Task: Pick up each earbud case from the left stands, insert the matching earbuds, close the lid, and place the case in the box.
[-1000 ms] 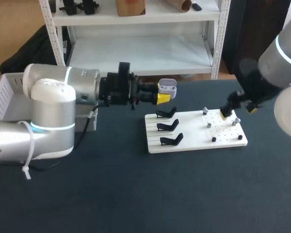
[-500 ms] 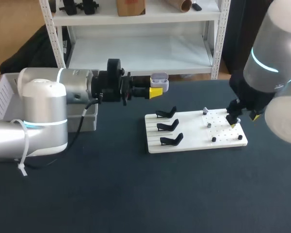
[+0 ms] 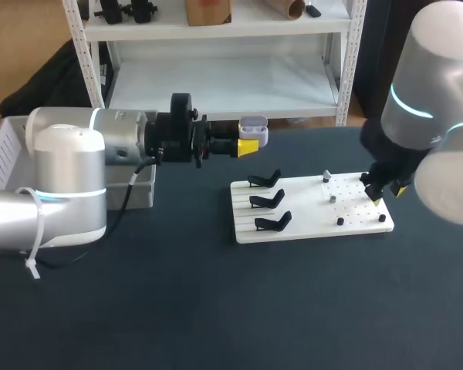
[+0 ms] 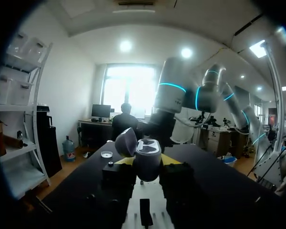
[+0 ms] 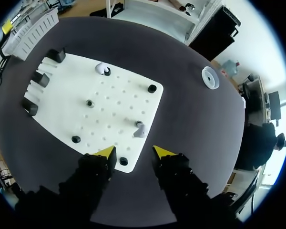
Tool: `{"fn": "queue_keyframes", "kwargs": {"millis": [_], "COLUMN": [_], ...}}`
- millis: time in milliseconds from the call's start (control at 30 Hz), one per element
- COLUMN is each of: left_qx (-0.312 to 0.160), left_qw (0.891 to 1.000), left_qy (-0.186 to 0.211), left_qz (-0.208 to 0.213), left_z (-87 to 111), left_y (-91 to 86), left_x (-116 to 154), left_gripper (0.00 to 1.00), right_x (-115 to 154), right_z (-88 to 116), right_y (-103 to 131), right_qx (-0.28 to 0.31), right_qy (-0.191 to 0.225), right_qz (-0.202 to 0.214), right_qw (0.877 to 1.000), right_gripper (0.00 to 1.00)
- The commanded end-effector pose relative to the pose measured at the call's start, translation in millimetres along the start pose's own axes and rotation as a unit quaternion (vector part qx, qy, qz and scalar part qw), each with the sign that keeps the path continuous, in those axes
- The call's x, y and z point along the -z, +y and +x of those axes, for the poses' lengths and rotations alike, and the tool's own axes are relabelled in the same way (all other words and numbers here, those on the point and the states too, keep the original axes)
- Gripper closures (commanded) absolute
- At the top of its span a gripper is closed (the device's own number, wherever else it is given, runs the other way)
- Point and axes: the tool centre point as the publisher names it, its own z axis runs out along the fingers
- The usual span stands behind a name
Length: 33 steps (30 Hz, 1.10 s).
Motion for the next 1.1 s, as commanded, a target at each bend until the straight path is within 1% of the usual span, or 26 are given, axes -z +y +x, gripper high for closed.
{"fn": "queue_keyframes", "kwargs": {"millis": [33,100,233,300,500,700,800,867,900,933,967,1100], "left_qx": [-0.001,-0.001,-0.001,-0.001,-0.001,-0.001,-0.001,-0.001,-0.001,-0.001,-0.001,-0.001], "left_qw": [1.000,1.000,1.000,1.000,1.000,1.000,1.000,1.000,1.000,1.000,1.000,1.000], "left_qy": [-0.001,-0.001,-0.001,-0.001,-0.001,-0.001,-0.001,-0.001,-0.001,-0.001,-0.001,-0.001], "left_qz": [-0.003,-0.003,-0.003,-0.003,-0.003,-0.003,-0.003,-0.003,-0.003,-0.003,-0.003,-0.003], "left_z": [0.2,0.2,0.2,0.2,0.2,0.2,0.2,0.2,0.2,0.2,0.2,0.2], "left_y": [-1.8,-1.8,-1.8,-1.8,-1.8,-1.8,-1.8,-1.8,-1.8,-1.8,-1.8,-1.8], "left_x": [-0.5,-0.5,-0.5,-0.5,-0.5,-0.5,-0.5,-0.5,-0.5,-0.5,-0.5,-0.5], "left_gripper": [1.00,1.00,1.00,1.00,1.00,1.00,1.00,1.00,1.00,1.00,1.00,1.00], "right_x": [-4.8,-4.9,-4.8,-6.1,-16.2,-27.1,-28.3,-28.9,-28.9,-28.9,-28.8,-26.8], "right_z": [-10.6,-11.2,-11.1,-10.1,-10.5,-12.3,-15.0,-17.2,-17.9,-18.6,-18.7,-19.6], "right_y": [-3.9,-6.0,-9.0,-10.2,-8.4,-10.0,-11.5,-13.0,-13.6,-14.2,-14.3,-13.5], "right_qx": [0.023,0.050,0.084,0.090,0.099,0.098,0.099,0.100,0.100,0.099,0.099,0.108], "right_qy": [0.007,0.008,0.012,0.013,0.016,0.015,0.016,0.016,0.016,0.015,0.015,0.024], "right_qz": [-0.008,-0.010,-0.008,-0.005,-0.016,-0.019,-0.020,-0.019,-0.019,-0.018,-0.018,-0.011], "right_qw": [1.000,0.999,0.996,0.996,0.995,0.995,0.995,0.995,0.995,0.995,0.995,0.994], "right_gripper": [0.52,0.51,0.52,0.51,0.52,0.55,0.58,0.66,0.69,0.75,0.99,1.00]}}
